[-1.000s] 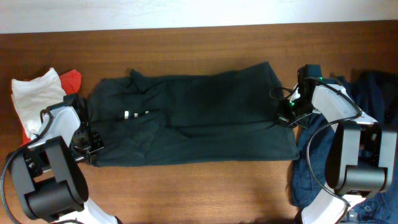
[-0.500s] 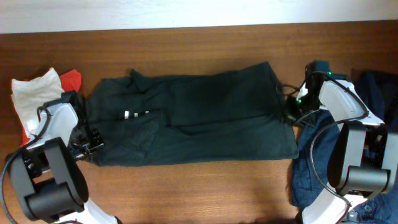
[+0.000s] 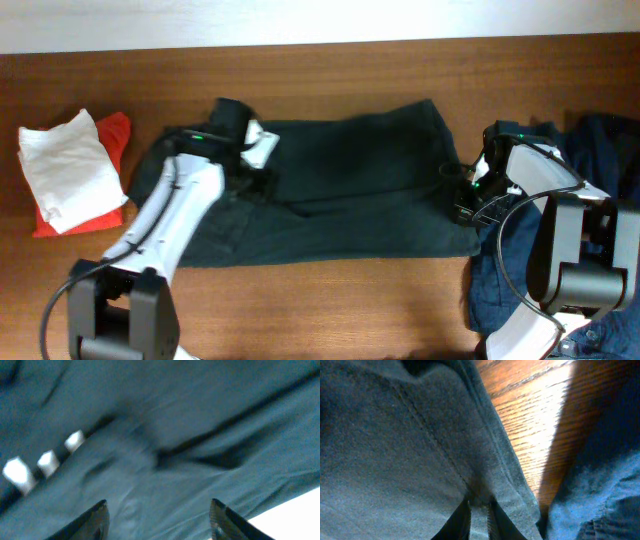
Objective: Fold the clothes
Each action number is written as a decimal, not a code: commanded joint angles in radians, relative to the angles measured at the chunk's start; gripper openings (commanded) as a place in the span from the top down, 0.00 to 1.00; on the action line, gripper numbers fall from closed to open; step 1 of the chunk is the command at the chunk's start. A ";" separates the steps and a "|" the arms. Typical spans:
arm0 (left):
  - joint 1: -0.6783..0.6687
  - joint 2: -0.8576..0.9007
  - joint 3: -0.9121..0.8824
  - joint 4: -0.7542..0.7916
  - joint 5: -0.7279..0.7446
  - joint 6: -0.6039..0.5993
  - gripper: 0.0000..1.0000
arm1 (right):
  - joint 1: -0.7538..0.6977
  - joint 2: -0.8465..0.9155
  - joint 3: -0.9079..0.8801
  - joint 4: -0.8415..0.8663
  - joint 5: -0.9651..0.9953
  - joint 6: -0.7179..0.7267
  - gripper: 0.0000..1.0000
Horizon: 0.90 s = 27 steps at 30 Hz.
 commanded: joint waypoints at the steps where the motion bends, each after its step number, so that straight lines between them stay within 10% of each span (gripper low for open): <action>1: -0.130 0.016 0.013 0.039 -0.001 0.146 0.34 | -0.002 0.002 -0.011 -0.001 0.017 -0.011 0.83; 10: -0.286 0.183 0.010 0.049 -0.098 0.217 0.35 | -0.002 0.002 -0.011 -0.001 0.017 -0.011 0.83; 19: -0.296 0.248 0.003 0.071 -0.174 0.208 0.57 | -0.002 0.002 -0.011 -0.001 0.017 -0.011 0.83; 23: -0.296 0.249 0.003 0.080 -0.186 0.208 0.97 | -0.002 0.002 -0.011 -0.001 0.017 -0.011 0.83; 27: -0.282 0.249 0.033 0.157 -0.385 0.101 1.00 | -0.002 0.002 -0.011 -0.001 0.017 -0.011 0.83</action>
